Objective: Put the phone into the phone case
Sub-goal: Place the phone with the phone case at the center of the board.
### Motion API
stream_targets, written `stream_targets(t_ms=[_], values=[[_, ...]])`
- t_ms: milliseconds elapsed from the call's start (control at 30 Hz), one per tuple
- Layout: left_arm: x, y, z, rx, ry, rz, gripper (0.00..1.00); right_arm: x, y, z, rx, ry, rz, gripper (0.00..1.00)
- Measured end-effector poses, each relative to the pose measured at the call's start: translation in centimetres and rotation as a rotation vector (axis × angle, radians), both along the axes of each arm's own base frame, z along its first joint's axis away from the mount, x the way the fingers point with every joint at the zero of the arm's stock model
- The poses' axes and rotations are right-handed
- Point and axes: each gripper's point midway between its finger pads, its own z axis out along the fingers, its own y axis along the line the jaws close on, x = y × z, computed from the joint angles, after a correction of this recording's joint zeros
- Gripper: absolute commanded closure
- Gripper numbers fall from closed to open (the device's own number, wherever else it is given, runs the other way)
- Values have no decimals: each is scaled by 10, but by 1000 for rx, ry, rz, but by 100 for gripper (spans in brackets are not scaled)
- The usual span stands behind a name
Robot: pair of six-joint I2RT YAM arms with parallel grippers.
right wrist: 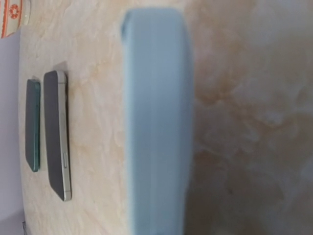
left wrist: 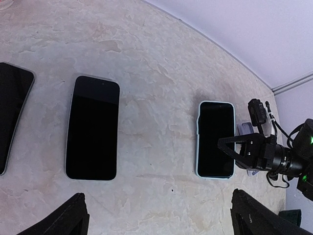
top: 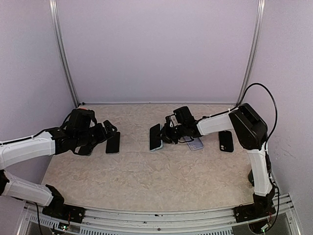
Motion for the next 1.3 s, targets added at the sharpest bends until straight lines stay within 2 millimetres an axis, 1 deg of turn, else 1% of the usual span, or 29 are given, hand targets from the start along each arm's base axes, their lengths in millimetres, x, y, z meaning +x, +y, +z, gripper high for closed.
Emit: stream_targets(t_ms=[200,433,600,800,967,1067,1200,1300], values=[[0,0,0,-5,1,0,1,2,0,-4,-11,5,-8,77],[0,-1,0,-8,4,-4,1,2,-1,-6,-19,7,-13,63],[0,0,-1,-8,5,-3,1,2,-2,-7,-25,8,-17,57],[0,0,-1,-9,5,-2,1,2,-4,-10,-41,3,-20,56],[-3,-1,-7,-20,18,-8,1,2,-7,-13,-62,0,-22,61],[-6,0,-13,-16,31,-10,1,2,-7,-14,-71,-8,-17,62],[-6,-1,-13,-17,31,-10,1,1,-7,-16,-86,-25,-8,62],[-5,-1,-12,-21,29,-9,1,0,-5,-16,-97,-41,-1,66]])
